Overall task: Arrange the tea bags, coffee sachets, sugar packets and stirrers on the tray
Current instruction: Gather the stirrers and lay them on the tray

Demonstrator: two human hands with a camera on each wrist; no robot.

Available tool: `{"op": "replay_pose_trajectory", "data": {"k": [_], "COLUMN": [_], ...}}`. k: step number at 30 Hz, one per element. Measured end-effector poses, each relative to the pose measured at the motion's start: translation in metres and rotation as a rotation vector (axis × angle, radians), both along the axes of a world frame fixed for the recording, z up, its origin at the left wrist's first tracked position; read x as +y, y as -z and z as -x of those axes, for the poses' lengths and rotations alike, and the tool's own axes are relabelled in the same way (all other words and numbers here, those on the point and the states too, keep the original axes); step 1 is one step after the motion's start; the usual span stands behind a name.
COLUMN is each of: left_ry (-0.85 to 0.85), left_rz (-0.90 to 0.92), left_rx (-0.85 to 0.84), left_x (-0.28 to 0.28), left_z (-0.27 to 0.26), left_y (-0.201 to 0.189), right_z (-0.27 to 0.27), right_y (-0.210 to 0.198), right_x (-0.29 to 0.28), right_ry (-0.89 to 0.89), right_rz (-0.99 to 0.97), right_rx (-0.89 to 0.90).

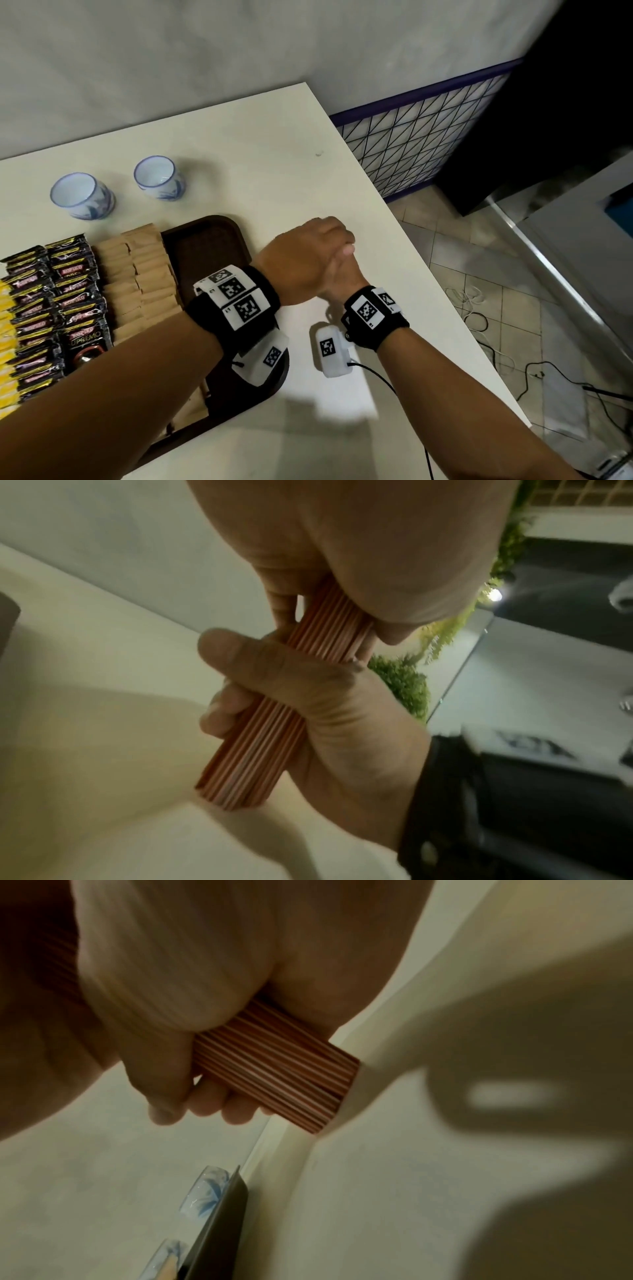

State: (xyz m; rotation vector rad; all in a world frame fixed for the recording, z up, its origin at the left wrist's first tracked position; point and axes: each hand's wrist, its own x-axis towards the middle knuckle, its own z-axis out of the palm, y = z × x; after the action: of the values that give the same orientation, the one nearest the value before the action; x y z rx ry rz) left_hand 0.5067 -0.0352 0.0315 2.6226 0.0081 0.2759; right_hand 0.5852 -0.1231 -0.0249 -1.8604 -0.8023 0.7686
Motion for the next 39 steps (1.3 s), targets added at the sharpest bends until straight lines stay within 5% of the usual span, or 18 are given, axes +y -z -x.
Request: {"op": "replay_pose_trajectory", "data": {"k": [3, 8, 12, 16, 20, 24, 28, 30, 34, 39], "left_ry": [-0.046, 0.03, -0.009, -0.216, -0.582, -0.964, -1.321, -1.36, -1.447, -1.43], "left_rz": [0.047, -0.066, -0.053, 0.152, 0.282, 0.361, 0.393, 0.431, 0.495, 0.597], "left_rx": [-0.115, -0.061, -0.024, -0.061, -0.18, -0.119, 0.035, 0.105, 0.188, 0.237], "left_x": [0.0, -0.004, 0.004, 0.027, 0.063, 0.095, 0.143, 0.155, 0.133, 0.124], "left_z": [-0.002, -0.001, 0.004, 0.032, 0.113, 0.231, 0.386, 0.441, 0.434, 0.45], "left_y": [-0.004, 0.006, -0.001, -0.023, -0.047, -0.034, 0.051, 0.087, 0.055, 0.066], "right_z": [0.006, 0.008, 0.01, 0.021, 0.029, 0.045, 0.073, 0.088, 0.113, 0.12], "right_y": [-0.005, 0.004, 0.001, -0.023, -0.043, -0.051, -0.048, -0.045, -0.038, -0.034], "right_x": [0.004, 0.002, 0.005, 0.012, 0.034, 0.062, 0.096, 0.107, 0.123, 0.134], "right_ry": [-0.019, -0.068, -0.142, -0.037, 0.038, 0.016, 0.002, -0.005, -0.018, 0.021], "right_rz": [-0.048, 0.008, -0.008, -0.038, 0.081, 0.201, 0.325, 0.386, 0.504, 0.628], "right_rx": [-0.128, -0.315, -0.305, -0.067, 0.116, 0.095, -0.05, -0.127, -0.229, -0.33]}}
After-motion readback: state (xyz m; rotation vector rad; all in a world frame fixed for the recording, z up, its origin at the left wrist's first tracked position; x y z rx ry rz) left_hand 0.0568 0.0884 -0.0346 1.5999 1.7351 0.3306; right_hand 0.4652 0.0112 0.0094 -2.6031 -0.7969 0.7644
